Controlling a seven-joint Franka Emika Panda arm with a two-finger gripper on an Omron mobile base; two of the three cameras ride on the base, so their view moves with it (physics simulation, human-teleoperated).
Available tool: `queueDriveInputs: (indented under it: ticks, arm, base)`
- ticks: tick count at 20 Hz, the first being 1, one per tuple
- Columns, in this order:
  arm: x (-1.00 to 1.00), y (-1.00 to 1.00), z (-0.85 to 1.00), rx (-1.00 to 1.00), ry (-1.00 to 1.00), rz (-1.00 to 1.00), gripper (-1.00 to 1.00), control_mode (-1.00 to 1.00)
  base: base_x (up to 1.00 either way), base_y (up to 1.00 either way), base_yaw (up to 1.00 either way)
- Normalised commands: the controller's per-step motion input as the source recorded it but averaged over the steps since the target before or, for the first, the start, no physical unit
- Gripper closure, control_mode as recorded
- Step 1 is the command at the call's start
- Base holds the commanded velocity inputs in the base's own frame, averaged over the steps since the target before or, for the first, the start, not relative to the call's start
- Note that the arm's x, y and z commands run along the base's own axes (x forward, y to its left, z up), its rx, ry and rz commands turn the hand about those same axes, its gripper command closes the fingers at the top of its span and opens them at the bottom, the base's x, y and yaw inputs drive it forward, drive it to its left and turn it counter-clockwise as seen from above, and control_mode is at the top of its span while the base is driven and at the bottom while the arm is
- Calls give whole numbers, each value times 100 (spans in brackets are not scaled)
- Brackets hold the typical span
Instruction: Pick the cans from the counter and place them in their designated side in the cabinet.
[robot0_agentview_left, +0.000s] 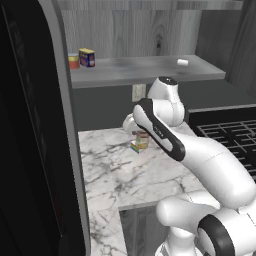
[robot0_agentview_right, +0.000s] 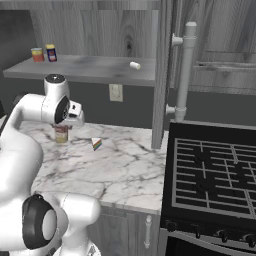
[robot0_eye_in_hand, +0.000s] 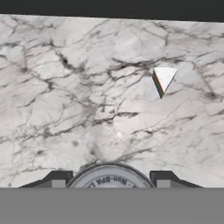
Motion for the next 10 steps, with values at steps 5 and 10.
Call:
queueDriveInputs:
  ticks: [5, 10]
  arm:
    - [-21, 0, 31, 2, -6, 0, 100, -100]
    - [-21, 0, 28, 2, -5, 0, 100, -100]
  base:
    - [0, 0, 0]
    - [0, 0, 0]
